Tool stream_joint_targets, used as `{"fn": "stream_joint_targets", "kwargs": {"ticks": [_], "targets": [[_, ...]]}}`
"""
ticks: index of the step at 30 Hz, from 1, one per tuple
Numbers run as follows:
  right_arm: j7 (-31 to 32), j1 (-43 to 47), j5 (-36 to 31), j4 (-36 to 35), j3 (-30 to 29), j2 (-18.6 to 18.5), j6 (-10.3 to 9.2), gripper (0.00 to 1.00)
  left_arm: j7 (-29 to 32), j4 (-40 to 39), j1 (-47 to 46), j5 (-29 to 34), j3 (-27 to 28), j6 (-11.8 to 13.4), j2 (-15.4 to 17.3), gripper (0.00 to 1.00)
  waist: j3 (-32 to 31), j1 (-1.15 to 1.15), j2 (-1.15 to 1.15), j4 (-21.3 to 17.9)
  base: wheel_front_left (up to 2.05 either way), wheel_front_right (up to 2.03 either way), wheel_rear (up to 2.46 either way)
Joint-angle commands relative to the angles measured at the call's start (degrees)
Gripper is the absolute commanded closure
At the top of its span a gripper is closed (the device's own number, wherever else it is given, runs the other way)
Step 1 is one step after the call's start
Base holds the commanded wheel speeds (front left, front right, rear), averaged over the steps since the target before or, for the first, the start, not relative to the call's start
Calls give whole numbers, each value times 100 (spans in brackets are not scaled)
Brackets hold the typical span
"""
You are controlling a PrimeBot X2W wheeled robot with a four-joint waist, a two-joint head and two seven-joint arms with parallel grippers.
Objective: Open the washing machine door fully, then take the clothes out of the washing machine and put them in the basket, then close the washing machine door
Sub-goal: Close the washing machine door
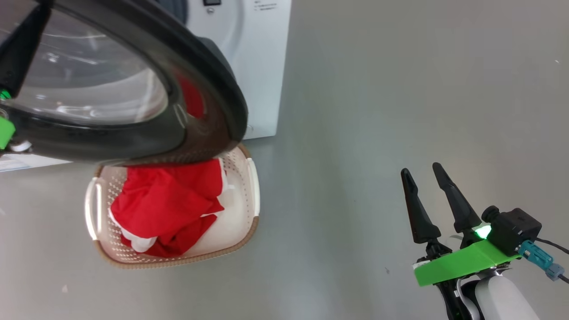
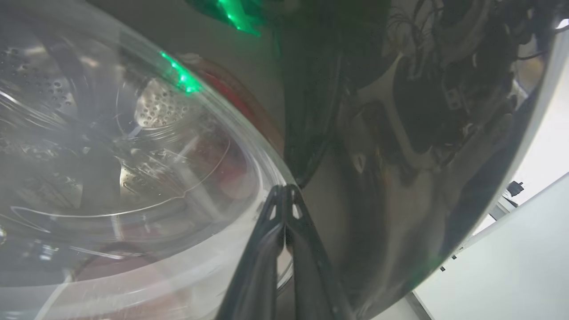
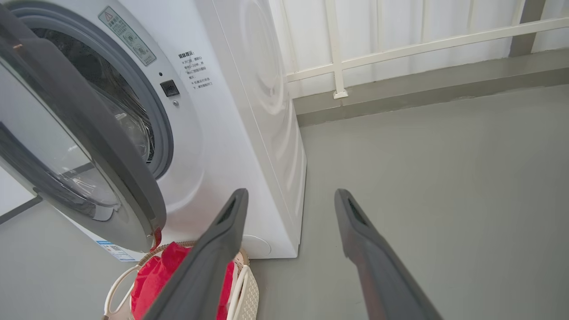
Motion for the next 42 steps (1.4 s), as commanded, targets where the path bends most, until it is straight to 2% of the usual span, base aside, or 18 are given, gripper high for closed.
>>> {"fn": "stream_joint_targets", "kwargs": {"ticks": [1,13,21,22,23,24,29,32,36,42], "targets": [[-36,-108,27,-143,128,-22,28,0,-117,-40,-264,40,164,-40,343,100,99,0,0,-134,0,0,0],[-36,57,-147,-54,78,-22,28,0,-716,-8,214,-294,-464,-40,509,100,-308,0,0,65,0,0,0],[-36,240,-364,42,37,-22,28,0,-1289,-187,929,-392,-723,-40,435,100,-649,0,0,353,0,0,0],[-36,270,-392,50,32,-22,28,0,-1388,-203,1036,-406,-745,-40,423,93,-694,0,0,391,0,0,0],[-36,298,-418,58,31,-22,28,0,-1484,-226,1149,-425,-765,-40,414,77,-737,0,0,424,0,0,0],[-36,326,-443,66,23,-22,28,0,-1589,-241,1264,-439,-776,-40,408,67,-777,0,0,460,0,0,0],[-36,455,-546,86,-29,-22,28,0,-2056,-354,1856,-500,-787,-40,378,47,-939,0,0,619,0,0,0],[-36,535,-581,102,-75,-22,28,0,-2215,-380,2217,-521,-752,-40,305,24,-1042,0,0,704,0,0,0],[-36,648,-611,113,-128,-22,28,0,-2316,-347,2724,-400,-701,-40,208,0,-1169,0,0,790,0,0,0],[-36,811,-673,130,-171,-22,28,0,-2349,-129,3401,-152,-295,-40,-84,0,-1324,0,0,825,0,0,0]]}}
